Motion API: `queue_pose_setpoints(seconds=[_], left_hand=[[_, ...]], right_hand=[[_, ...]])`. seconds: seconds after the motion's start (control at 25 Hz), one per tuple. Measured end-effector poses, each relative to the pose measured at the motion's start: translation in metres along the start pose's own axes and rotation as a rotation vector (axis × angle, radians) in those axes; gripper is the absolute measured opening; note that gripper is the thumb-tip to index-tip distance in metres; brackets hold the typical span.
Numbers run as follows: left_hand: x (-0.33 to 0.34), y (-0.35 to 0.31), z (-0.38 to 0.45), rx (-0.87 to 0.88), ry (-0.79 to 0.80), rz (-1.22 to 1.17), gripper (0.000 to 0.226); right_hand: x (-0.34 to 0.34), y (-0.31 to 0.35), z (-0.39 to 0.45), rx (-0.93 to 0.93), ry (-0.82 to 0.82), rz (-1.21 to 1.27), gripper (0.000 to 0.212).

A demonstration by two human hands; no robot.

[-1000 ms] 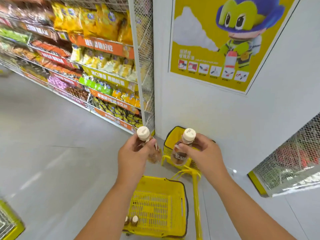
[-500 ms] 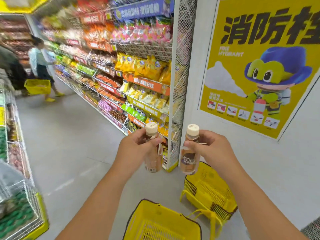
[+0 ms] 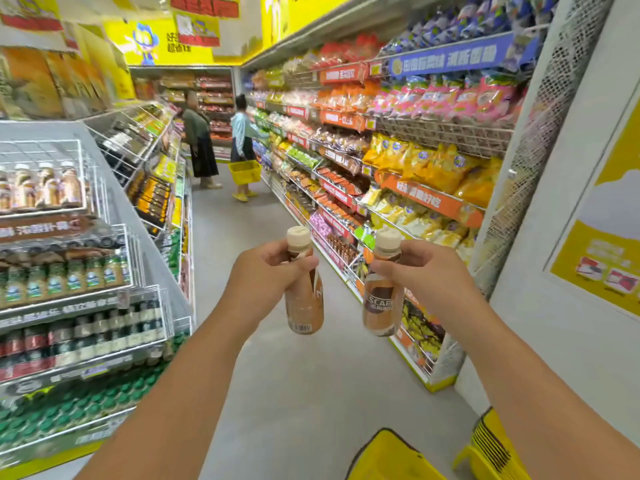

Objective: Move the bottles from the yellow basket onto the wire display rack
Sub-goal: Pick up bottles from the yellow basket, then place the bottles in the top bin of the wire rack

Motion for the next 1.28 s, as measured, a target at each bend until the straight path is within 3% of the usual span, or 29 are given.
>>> queue_pose_setpoints(seconds=[0.4, 0.6, 0.96, 1.28], left_hand=[[-0.326, -0.012, 0.065, 0.051, -0.220, 0.141, 0.022], [-0.452, -0.011, 0.082, 0.043, -0.357, 0.170, 0.023], [-0.580, 0.023, 0.130, -0.007, -0.569, 0.243, 0.025], [-0.661, 0.048, 0.264, 0.001, -0.640, 0.301, 0.017]], right_hand=[[0.334, 0.112, -0.005, -0.083, 0.312, 0.130, 0.019], [0.469, 0.153, -0.018, -0.127, 0.454, 0.185, 0.016], [0.641, 0.174, 0.004, -0.172, 0.654, 0.248, 0.014], [0.793, 0.182, 0.097, -0.181, 0.693, 0.231, 0.024]])
Point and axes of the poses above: each hand's wrist, its own z-axis towards the middle knuckle, its own x-axis out of the palm, y = z × x, the point moved 3 cm from there along z, towards the middle knuckle, and after that the axes turned 9 degrees about -y, right-handed, at the moved point
